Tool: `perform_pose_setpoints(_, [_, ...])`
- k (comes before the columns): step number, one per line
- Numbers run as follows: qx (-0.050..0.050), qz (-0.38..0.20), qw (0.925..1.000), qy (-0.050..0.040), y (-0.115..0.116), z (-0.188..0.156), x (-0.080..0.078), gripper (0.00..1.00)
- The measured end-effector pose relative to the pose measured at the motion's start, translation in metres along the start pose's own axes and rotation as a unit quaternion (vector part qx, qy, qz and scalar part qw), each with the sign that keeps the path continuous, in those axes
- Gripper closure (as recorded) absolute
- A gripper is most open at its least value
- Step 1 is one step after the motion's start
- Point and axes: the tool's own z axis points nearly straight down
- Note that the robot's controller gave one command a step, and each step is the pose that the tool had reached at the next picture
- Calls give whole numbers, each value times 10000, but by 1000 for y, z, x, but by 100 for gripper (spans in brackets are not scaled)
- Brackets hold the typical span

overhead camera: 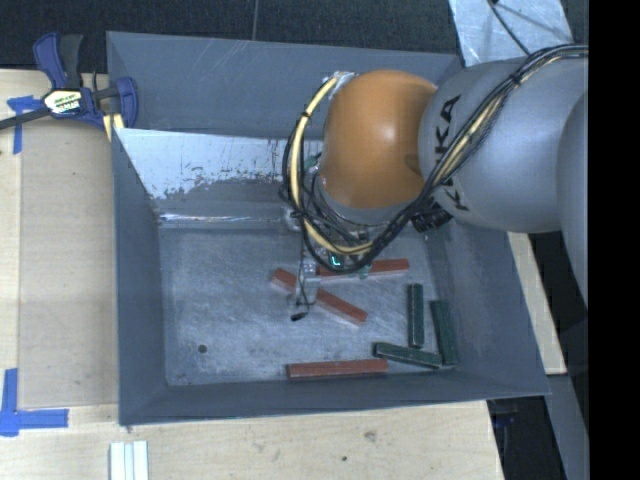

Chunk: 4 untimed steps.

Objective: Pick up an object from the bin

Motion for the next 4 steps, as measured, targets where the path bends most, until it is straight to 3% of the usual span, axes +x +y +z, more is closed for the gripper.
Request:
perform_pose_setpoints(1, [4, 318, 9995, 3, -23, 104, 24, 0])
perform_pose_setpoints(2, [-12, 330, 9994, -52, -22, 99, 21, 100])
perform_pose_setpoints(3, [-8, -148, 9999, -84, -3, -94, 13, 100])
perform_pose_setpoints(4, [-2, -143, 9999, -39, -3, -89, 14, 0])
